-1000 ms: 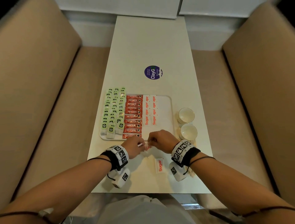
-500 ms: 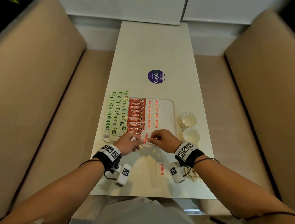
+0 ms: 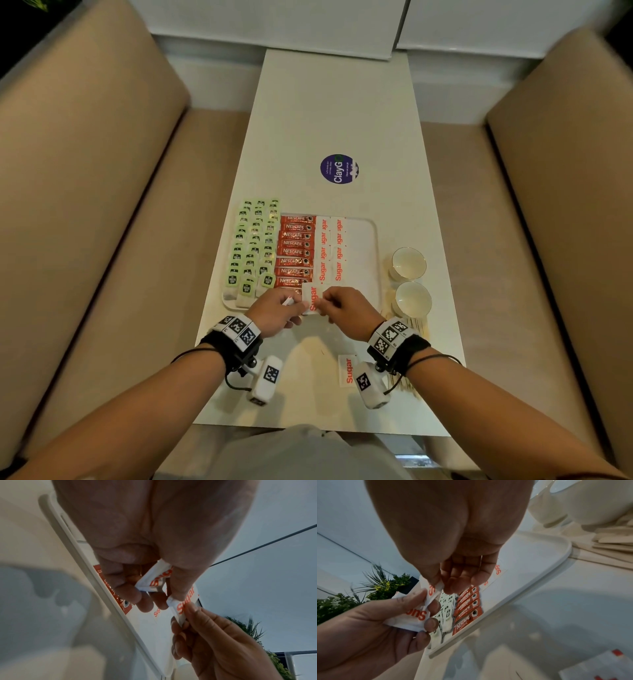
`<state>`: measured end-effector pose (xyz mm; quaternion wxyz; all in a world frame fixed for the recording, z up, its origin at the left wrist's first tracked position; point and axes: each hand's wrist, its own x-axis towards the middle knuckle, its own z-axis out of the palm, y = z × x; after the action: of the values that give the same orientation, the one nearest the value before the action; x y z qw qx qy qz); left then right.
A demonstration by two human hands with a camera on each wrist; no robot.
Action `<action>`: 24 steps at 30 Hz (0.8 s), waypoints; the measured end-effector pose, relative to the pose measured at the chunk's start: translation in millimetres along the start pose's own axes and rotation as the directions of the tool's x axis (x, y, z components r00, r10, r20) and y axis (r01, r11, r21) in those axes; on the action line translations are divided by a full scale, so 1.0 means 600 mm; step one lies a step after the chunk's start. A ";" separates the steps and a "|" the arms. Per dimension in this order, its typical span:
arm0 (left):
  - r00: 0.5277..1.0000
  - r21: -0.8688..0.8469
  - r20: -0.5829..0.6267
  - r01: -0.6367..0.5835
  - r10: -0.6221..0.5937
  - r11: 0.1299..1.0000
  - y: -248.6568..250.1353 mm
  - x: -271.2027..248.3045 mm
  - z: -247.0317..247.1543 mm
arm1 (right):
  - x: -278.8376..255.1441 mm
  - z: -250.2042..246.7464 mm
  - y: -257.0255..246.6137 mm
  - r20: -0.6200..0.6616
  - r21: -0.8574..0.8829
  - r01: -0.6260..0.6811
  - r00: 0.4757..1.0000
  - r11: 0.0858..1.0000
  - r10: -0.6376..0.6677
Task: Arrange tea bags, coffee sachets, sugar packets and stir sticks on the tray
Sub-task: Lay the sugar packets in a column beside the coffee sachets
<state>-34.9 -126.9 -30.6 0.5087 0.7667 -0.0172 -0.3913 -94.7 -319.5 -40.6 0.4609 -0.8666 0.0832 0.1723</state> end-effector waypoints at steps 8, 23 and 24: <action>0.999 0.068 0.028 0.032 -0.034 0.997 -0.002 0.011 0.002 | 0.004 -0.004 0.011 0.024 -0.014 -0.058 0.998 0.998 0.058; 0.985 0.051 0.017 0.171 -0.172 0.984 0.003 0.046 -0.027 | 0.064 -0.020 0.049 -0.026 -0.067 -0.222 0.975 0.973 0.220; 0.984 0.051 0.022 0.176 -0.177 0.983 0.002 0.047 -0.029 | 0.070 -0.018 0.052 -0.020 -0.083 -0.243 0.970 0.966 0.242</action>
<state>-4.0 -126.4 -43.1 0.4530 0.7722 0.0346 -0.4442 -62.7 -345.3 -74.6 0.3986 -0.8696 0.1835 0.2266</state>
